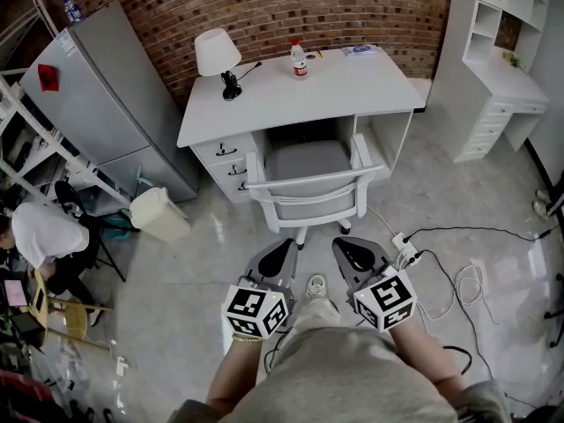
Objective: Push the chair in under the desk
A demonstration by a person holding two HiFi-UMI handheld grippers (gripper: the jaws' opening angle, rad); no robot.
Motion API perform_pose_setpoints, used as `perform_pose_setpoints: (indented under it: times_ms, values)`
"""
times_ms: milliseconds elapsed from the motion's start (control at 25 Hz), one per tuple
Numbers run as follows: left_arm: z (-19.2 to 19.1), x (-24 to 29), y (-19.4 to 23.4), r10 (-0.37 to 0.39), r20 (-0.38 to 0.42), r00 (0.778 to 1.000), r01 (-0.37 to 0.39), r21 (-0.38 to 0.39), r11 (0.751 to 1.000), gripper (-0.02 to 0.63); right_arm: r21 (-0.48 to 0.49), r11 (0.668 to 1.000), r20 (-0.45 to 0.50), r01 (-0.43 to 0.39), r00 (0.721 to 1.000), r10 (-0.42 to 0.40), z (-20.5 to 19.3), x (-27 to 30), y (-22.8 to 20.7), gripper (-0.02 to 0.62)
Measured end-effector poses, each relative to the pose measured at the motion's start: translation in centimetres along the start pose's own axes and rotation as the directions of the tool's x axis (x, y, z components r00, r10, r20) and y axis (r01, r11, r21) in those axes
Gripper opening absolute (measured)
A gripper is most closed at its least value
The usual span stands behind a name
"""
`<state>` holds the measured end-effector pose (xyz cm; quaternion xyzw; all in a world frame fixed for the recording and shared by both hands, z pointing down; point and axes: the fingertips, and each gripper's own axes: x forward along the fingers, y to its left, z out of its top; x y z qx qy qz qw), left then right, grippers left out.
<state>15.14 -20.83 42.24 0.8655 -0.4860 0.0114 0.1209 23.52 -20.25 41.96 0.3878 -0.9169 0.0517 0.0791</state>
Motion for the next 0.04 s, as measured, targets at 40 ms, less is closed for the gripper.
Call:
perform_pose_setpoints:
  times_ms: [40]
  values:
    - [-0.02, 0.0, -0.06, -0.002, -0.001, 1.0, 0.002, 0.001, 1.0, 0.011, 0.001, 1.0, 0.0, -0.002, 1.0, 0.002, -0.02, -0.02, -0.01, 0.008]
